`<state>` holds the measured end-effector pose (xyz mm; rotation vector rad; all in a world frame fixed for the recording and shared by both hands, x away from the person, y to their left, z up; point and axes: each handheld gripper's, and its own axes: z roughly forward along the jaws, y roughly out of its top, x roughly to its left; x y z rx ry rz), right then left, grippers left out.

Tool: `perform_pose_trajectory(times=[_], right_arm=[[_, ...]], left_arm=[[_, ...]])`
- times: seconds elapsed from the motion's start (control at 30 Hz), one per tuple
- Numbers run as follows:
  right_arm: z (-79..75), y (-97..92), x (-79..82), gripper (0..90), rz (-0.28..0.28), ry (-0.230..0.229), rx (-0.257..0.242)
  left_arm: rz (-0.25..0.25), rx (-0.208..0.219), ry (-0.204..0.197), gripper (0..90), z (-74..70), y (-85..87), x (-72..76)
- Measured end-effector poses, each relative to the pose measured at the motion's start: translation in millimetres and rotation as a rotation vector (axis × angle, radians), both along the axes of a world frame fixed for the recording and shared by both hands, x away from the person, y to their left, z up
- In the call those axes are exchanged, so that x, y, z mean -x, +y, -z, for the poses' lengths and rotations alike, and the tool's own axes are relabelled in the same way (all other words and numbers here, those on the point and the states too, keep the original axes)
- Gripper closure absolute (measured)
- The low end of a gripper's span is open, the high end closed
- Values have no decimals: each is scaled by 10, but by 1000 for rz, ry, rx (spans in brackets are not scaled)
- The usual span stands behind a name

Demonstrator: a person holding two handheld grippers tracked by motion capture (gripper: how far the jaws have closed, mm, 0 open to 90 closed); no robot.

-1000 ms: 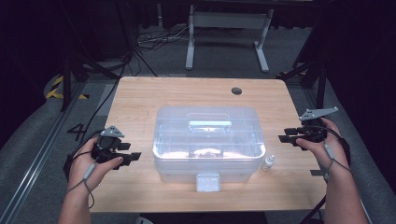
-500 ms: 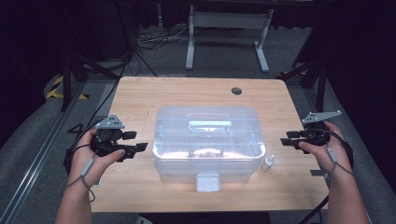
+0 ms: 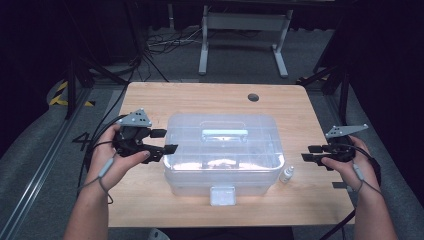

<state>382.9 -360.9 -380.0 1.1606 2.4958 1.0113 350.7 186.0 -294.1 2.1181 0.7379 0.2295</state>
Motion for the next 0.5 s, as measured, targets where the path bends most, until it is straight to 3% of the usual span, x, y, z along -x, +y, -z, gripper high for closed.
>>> perform_pose_trajectory(times=[0.27,0.33,0.5], right_arm=[[35,-54,80,533,17,8,-10],[45,-66,92,533,23,13,-16],[40,-82,139,534,26,10,-21]], left_arm=[[47,-12,-9,358,-41,-234,-141],[43,-5,8,358,-21,-336,-164],[80,-3,1,338,31,-542,-255]])
